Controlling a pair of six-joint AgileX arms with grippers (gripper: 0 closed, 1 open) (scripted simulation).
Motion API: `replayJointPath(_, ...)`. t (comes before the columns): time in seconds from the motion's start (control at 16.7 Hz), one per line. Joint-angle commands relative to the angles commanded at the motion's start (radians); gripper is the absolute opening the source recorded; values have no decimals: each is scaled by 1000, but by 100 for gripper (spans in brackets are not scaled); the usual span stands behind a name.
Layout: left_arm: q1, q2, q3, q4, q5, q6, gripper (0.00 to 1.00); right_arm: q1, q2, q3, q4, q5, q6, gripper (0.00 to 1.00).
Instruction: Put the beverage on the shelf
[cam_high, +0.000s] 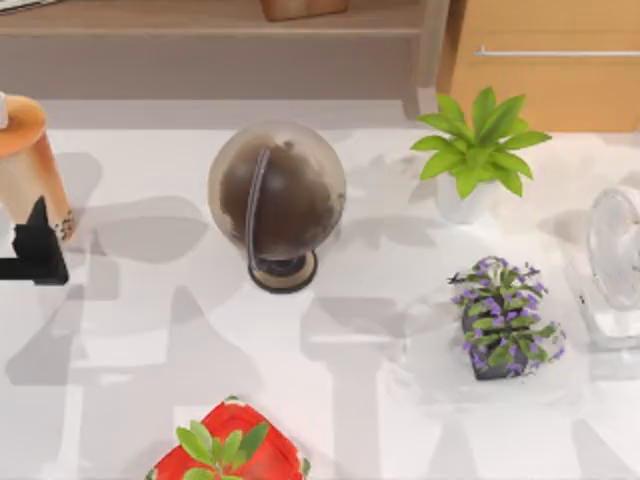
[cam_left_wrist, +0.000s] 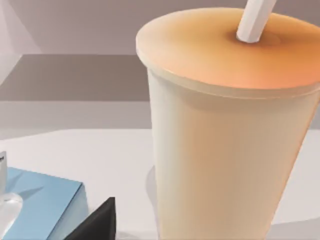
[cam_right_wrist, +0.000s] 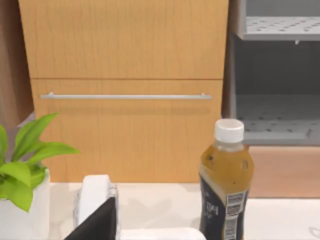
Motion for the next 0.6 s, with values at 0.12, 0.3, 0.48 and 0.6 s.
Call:
replayJointPath(0.12, -1, 17, 16, 5, -3, -1, 100, 0, 0, 0, 0, 0, 0, 100)
replayJointPath(0.3, -11, 117, 102, 24, -13, -3, 100, 0, 0, 0, 0, 0, 0, 100)
replayJointPath(0.48, -27, 250, 212, 41, -25, -5, 100, 0, 0, 0, 0, 0, 0, 100)
replayJointPath(0.6, -35, 316, 273, 47, -33, -7, 100, 0, 0, 0, 0, 0, 0, 100)
